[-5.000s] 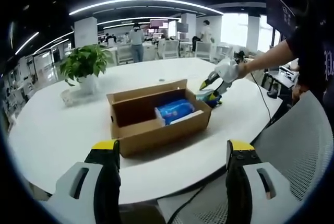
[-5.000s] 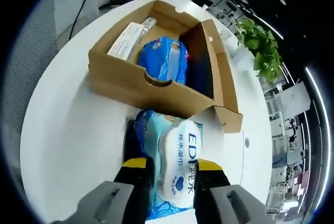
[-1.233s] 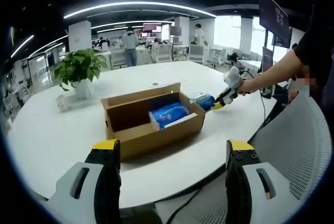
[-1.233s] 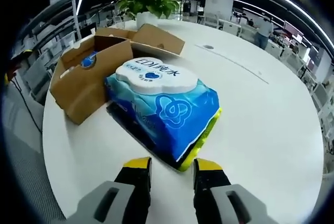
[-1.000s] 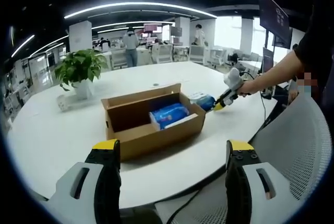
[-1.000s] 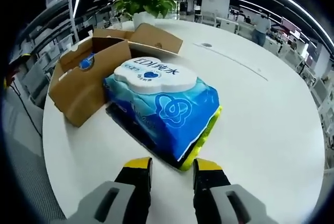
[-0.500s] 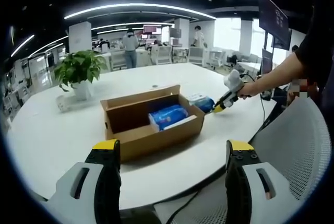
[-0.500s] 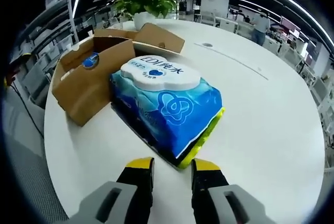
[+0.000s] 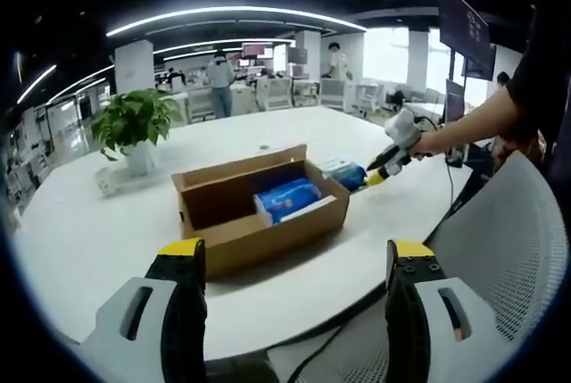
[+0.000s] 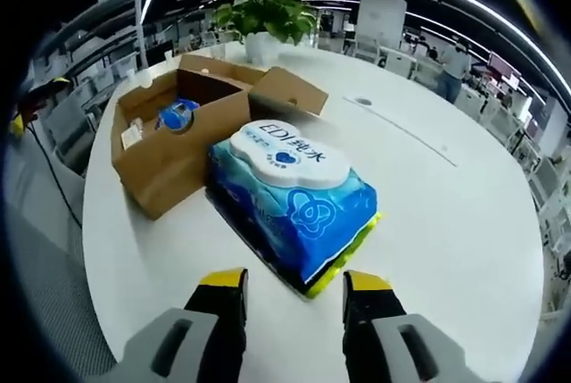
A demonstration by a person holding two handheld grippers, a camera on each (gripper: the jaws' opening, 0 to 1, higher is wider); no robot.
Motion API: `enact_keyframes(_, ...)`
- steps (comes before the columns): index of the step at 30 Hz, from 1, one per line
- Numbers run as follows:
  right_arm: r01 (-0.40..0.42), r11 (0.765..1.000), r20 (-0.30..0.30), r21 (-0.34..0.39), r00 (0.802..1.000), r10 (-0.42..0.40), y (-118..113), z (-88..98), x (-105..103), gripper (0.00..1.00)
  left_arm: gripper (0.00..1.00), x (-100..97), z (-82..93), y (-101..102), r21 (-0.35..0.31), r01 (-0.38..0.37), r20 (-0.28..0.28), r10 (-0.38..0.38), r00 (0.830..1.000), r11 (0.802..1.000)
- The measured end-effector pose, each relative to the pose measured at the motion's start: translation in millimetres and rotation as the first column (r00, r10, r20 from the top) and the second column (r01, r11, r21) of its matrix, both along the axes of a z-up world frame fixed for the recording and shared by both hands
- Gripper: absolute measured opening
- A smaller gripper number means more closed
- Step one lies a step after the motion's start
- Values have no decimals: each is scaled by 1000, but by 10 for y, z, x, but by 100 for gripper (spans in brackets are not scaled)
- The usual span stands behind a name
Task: Operate the shoe box by opening the lid, removing the specified soft item, and placing it in the target area until the item is outside and the box remains undamaged.
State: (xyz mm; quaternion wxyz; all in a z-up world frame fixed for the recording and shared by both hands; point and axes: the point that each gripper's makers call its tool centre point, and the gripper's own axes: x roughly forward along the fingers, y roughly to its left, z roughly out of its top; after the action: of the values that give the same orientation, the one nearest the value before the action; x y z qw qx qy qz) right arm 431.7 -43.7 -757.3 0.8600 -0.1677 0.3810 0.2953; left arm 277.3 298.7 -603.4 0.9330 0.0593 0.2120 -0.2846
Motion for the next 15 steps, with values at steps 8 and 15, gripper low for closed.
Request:
enact_keyframes(8, -79, 996, 31, -41, 996, 81, 26, 189, 13, 48, 80, 2, 0, -7, 34, 9, 11, -9, 1000, 999)
enact_keyframes(15, -155, 986, 65, -65, 985, 159, 160, 438, 52, 55, 80, 5, 11, -16, 26, 16, 14, -16, 1000, 1000)
